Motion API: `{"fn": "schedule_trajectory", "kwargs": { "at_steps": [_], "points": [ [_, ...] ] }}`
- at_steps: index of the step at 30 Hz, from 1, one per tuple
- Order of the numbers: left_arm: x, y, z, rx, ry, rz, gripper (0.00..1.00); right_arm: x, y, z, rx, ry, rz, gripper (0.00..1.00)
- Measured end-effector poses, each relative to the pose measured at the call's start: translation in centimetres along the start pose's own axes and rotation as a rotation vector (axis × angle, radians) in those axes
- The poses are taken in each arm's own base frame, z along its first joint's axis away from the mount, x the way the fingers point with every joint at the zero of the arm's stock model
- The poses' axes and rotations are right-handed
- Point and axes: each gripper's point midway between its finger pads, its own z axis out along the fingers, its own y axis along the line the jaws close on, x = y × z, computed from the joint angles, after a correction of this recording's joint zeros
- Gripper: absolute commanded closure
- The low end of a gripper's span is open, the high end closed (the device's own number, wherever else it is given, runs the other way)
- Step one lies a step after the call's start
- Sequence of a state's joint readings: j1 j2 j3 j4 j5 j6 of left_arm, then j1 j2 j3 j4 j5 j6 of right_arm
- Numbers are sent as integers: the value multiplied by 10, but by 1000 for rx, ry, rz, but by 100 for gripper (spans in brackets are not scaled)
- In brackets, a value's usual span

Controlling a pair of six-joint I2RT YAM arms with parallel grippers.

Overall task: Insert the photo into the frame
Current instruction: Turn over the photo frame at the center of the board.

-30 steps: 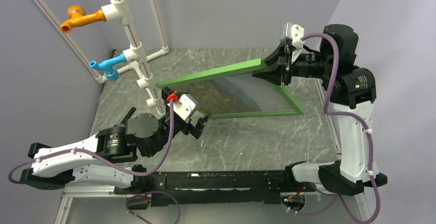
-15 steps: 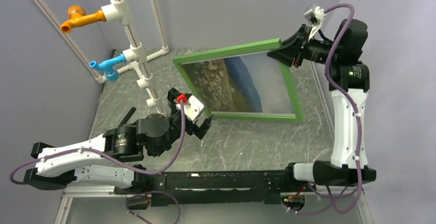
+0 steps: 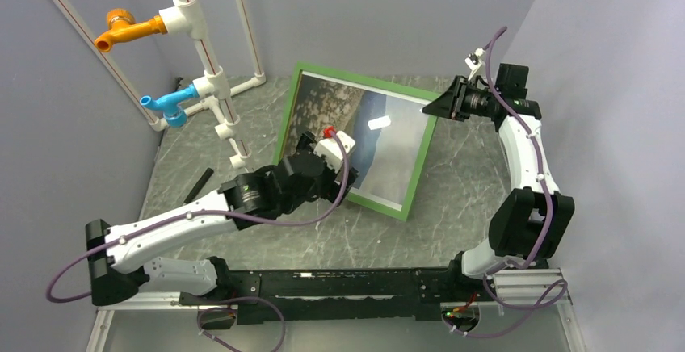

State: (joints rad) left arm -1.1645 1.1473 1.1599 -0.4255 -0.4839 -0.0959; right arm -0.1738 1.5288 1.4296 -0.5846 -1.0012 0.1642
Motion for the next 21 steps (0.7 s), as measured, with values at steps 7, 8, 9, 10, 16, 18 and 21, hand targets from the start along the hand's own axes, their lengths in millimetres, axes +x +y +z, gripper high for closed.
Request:
{"fn": "schedule_trajectory", "kwargs": {
  "at_steps": [7,8,9,10,16,18,21],
  "points": [
    [55,20,43,-18,174,-90,1,44,-69,12,246,20,141,100],
    [60,20,47,-14,192,-98,1,56,-81,15,277,22,172,100],
    [65,20,50,-10,207,-106,1,71,-93,17,310,28,210,100],
    [68,19,53,-5,220,-111,1,85,-102,19,331,35,256,100],
    [83,15,60,11,268,-143,1,127,-137,21,457,54,414,100],
    [86,15,61,15,275,-154,1,130,-145,21,479,48,428,91],
    [94,14,61,15,292,-170,1,137,-154,20,501,48,452,80]
  ]
}}
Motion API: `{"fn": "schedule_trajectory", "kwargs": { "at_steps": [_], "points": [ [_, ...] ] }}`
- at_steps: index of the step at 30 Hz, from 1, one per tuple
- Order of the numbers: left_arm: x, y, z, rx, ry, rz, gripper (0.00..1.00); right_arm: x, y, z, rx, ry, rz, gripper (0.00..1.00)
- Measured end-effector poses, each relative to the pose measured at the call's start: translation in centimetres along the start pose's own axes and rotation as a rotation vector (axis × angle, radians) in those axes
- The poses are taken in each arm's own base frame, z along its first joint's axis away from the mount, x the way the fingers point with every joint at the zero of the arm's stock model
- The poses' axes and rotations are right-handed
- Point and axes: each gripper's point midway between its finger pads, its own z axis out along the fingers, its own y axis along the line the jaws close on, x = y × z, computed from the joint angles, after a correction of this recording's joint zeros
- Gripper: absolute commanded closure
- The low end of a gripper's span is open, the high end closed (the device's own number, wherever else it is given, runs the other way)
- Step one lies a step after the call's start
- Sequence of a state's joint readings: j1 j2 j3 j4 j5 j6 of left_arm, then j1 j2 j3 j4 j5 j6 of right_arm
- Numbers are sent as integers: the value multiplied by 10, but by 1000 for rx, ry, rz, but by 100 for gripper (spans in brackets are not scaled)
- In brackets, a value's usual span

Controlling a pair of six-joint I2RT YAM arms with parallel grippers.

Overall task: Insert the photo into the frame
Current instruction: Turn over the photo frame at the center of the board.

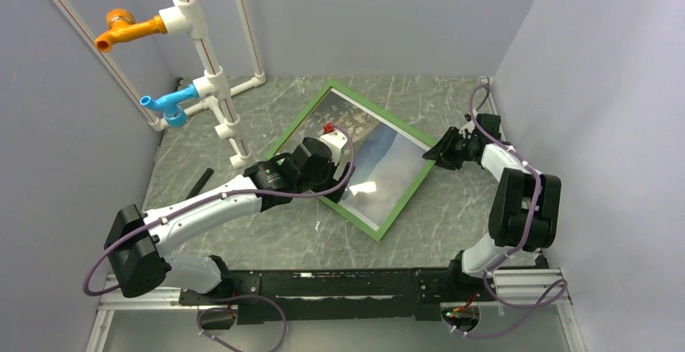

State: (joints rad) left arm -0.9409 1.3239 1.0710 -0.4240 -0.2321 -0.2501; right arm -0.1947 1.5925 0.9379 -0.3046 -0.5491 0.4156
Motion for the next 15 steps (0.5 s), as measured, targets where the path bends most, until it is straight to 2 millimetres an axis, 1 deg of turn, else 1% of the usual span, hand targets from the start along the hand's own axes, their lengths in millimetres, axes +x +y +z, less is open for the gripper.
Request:
{"fn": "schedule_trajectory", "kwargs": {
  "at_steps": [1,2,3,4,6,7,9,10,11,14,15],
  "points": [
    [2,0,0,-1,5,-3,1,1,-4,2,6,5,12,76],
    [3,0,1,0,9,-4,1,2,-7,3,12,9,21,70],
    [4,0,1,0,12,-6,1,4,-12,5,19,14,33,61],
    [5,0,1,-1,13,-8,1,5,-16,7,26,18,44,55],
    [7,1,1,-2,17,-13,1,5,-27,10,59,12,39,49],
    [8,1,2,-3,20,-15,1,1,-36,12,95,-7,25,48],
    [10,1,2,-4,26,-21,1,-7,-47,12,135,-39,3,41],
    [11,1,2,-5,28,-22,1,-10,-50,11,148,-51,-7,36],
    [13,2,3,-7,31,-23,1,-14,-53,11,161,-68,-17,34],
    [19,4,4,-10,45,-28,1,-20,-57,10,182,-90,-36,30],
    [21,4,5,-11,49,-30,1,-20,-57,9,184,-93,-39,27]
  ]
}}
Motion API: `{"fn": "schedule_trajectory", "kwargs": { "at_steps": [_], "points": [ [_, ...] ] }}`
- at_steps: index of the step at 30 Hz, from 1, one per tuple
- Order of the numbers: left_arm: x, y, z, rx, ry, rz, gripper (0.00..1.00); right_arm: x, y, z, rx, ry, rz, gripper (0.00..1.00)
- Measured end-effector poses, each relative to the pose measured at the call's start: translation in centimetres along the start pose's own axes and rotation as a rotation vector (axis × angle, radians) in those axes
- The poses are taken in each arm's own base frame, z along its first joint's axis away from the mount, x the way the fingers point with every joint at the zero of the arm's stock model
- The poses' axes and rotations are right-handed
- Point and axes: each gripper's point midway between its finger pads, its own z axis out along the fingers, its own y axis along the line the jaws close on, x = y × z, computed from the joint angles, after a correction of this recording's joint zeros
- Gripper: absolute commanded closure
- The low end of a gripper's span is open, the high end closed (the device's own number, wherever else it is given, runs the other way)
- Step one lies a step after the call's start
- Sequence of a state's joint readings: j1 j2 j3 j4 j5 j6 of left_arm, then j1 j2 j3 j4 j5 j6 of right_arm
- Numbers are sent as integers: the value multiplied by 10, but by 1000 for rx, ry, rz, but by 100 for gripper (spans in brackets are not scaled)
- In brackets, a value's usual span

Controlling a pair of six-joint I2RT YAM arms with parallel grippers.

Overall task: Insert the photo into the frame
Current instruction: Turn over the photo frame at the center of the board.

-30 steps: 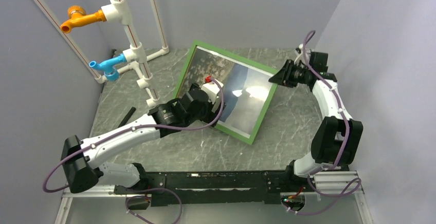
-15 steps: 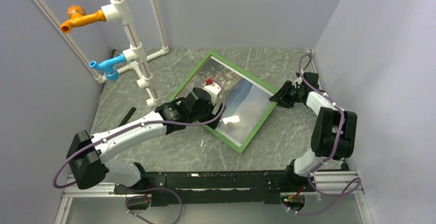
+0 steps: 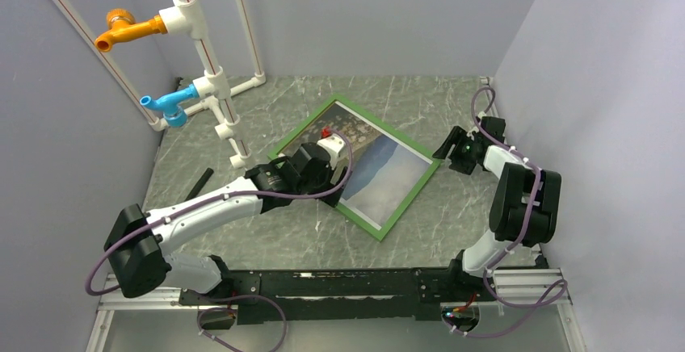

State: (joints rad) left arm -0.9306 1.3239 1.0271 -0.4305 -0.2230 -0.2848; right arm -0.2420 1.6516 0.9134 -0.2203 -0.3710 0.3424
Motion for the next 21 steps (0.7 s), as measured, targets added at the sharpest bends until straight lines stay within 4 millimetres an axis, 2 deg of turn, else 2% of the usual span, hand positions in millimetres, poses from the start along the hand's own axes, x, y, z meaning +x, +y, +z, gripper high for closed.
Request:
{"fn": "schedule_trajectory", "kwargs": {
  "at_steps": [3,4,5,6,10,13,17,21],
  "points": [
    [6,2,2,4,18,-11,1,-4,4,-6,-9,-20,-9,22],
    [7,3,3,6,22,-17,1,-6,7,-9,-15,-30,-13,16],
    [7,3,5,10,25,-26,1,-6,10,-13,-22,-42,-18,3],
    [7,4,6,15,28,-33,1,-6,13,-18,-32,-54,-19,1],
    [12,8,20,38,62,-68,1,7,32,-40,-106,-97,-14,0],
    [22,12,33,44,109,-89,1,21,43,-49,-157,-94,13,0],
    [38,16,47,45,174,-122,1,44,50,-51,-168,-27,48,0],
    [40,15,49,62,190,-141,1,78,53,-47,-92,77,42,3]
  ]
}}
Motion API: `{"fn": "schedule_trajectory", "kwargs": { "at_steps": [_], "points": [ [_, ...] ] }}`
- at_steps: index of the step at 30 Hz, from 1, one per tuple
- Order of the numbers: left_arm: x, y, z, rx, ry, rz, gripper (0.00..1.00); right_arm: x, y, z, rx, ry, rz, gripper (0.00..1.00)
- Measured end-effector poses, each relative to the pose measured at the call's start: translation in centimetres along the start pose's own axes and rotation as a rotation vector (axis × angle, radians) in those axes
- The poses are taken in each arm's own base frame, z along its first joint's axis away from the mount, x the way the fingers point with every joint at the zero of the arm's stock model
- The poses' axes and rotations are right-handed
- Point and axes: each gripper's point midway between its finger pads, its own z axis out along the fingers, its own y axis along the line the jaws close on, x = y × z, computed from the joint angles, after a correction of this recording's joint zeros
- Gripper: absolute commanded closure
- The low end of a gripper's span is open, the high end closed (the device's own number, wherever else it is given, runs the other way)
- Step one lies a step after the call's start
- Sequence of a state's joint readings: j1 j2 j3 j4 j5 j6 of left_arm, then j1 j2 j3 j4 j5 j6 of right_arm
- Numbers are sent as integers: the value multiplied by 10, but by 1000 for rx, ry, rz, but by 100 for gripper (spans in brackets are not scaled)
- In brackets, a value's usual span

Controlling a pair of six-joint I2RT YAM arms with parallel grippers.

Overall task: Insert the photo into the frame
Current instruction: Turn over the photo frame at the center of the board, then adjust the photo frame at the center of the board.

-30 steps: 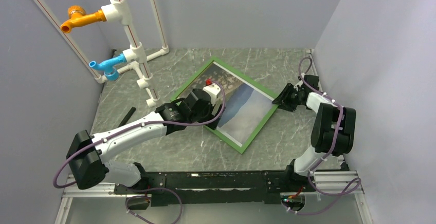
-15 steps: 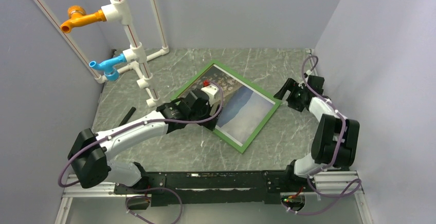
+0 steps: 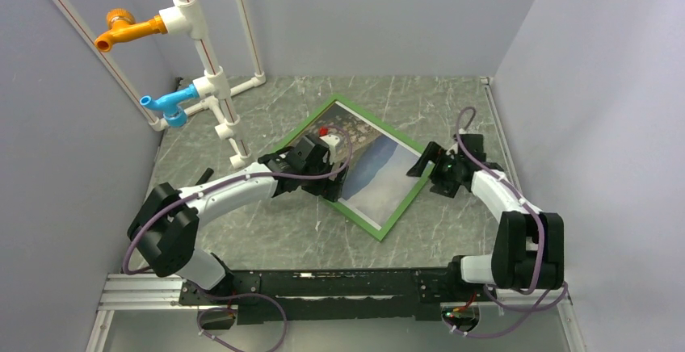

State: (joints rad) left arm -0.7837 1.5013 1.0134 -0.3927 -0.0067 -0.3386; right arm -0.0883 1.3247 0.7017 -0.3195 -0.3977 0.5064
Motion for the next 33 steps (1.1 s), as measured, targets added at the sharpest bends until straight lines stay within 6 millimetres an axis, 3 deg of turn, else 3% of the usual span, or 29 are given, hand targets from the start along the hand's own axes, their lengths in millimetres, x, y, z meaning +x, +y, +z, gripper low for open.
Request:
{"fn": "schedule_trajectory", "kwargs": {
  "at_steps": [5,10,13,17,18,26,33],
  "points": [
    [1,-3,-1,13,8,-4,1,46,7,6,82,128,-31,14],
    [5,-3,-4,11,28,-18,1,66,-8,13,189,187,-23,46],
    [5,-4,-9,18,27,-24,1,76,-16,19,248,219,-32,47],
    [-1,-7,-23,35,0,-24,1,73,-12,25,271,222,-66,53],
    [-3,-8,-26,38,-9,-24,1,72,-11,27,273,222,-71,61],
    [-4,-7,-37,31,-12,-23,1,70,-12,29,315,221,-58,99],
    [-2,-5,-36,21,-8,-22,1,43,-23,24,417,129,-129,100]
  ]
}}
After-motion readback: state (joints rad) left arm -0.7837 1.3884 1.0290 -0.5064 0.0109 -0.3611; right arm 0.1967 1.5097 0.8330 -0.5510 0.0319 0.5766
